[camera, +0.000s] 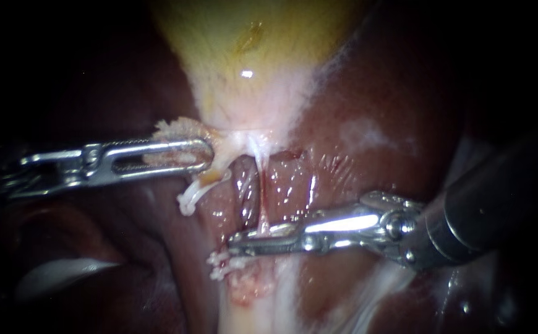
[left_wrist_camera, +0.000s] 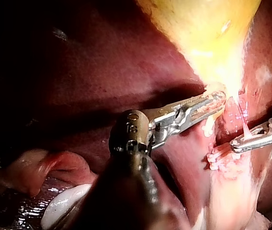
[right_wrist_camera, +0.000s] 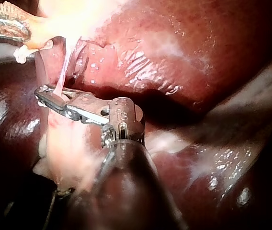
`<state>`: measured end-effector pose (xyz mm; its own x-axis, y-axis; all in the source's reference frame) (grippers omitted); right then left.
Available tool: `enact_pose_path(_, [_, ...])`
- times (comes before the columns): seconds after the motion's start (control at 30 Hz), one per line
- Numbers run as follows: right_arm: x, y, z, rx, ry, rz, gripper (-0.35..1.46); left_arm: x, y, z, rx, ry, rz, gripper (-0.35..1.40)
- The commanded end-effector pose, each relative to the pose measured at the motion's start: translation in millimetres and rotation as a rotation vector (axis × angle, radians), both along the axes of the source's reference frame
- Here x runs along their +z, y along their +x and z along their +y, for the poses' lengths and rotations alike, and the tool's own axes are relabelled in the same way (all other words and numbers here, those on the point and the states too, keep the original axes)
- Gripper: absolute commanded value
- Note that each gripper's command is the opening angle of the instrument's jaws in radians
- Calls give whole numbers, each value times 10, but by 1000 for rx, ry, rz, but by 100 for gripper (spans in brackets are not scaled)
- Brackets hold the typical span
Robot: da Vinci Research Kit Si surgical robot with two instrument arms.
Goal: Going back second clip right tube
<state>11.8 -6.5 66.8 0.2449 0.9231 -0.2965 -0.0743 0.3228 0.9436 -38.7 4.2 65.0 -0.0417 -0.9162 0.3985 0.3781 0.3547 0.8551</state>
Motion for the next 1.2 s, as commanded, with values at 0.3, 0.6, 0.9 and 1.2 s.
enact_pose_path(0.3, [-1, 0, 0, 0, 1, 0, -35, 0, 0, 0, 0, 0, 0, -35])
enact_pose_path(0.6, [-1, 1, 0, -1, -5, 1, -35, 0, 0, -1, 0, 0, 0, -35])
enact_pose_path(0.9, [-1, 1, 0, -1, -5, 1, -35, 0, -1, -1, 0, -1, 0, -35])
enact_pose_path(1.2, [-1, 1, 0, -2, -11, 2, -35, 0, -1, -1, 0, -1, 0, -35])
